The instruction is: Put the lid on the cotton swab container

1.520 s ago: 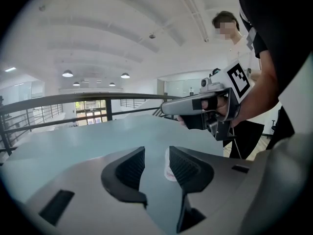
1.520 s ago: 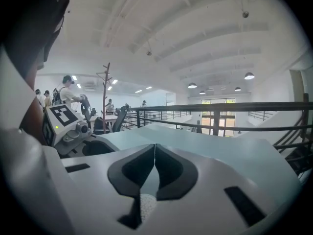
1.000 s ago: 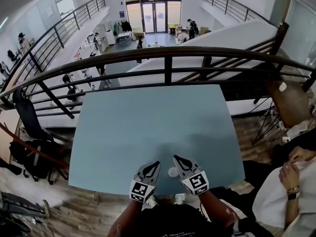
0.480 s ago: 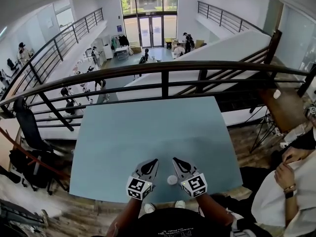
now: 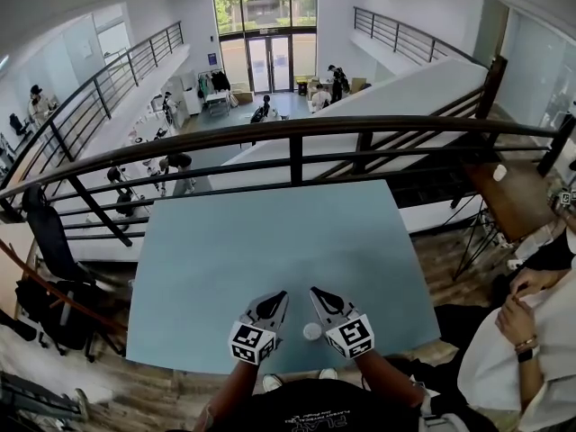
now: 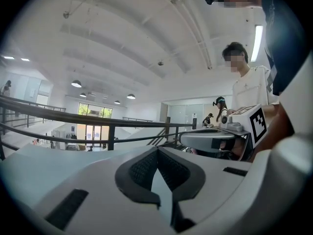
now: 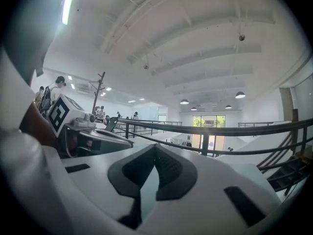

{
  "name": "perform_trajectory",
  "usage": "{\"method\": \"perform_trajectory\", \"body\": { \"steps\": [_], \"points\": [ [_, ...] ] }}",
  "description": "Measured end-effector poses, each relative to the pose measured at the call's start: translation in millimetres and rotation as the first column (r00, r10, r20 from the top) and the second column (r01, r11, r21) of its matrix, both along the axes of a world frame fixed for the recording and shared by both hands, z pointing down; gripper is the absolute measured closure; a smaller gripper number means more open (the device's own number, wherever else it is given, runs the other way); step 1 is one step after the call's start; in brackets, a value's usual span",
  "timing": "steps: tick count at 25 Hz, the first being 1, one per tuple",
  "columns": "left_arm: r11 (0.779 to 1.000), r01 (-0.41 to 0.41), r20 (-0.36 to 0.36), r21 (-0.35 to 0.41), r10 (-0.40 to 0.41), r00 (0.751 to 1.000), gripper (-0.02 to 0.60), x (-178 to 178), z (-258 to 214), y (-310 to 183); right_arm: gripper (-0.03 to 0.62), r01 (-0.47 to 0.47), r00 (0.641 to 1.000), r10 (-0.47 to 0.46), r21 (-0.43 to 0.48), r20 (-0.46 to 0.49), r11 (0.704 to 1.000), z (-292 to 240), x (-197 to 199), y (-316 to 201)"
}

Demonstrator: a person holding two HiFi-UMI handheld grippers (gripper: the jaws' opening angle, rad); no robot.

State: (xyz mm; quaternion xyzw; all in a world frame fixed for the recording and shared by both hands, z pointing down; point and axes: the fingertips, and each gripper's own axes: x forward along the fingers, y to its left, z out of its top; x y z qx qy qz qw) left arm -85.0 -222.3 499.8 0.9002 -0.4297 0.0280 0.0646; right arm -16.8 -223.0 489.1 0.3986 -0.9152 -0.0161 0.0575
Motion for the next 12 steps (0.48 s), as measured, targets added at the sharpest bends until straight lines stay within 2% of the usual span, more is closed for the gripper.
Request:
{"method": "perform_trajectory", "body": {
  "steps": [5,12],
  "points": [
    [1.0,-0.004,0.003,0.0,0.004,1.0,0.569,-3.1,0.1,-0.3,0.576,0.019,1.0,-0.019,-0.013,-0.013,1.0,5.7,-9.5,6.5],
    [1.0,0.008,0.006,-0.015,-0.008,1.0,0.569,-0.7,5.9,2.2,0.576,0.005,1.0,-0.006,-0.024,-0.012,1.0,10.8,-1.7,8.6]
  ]
}}
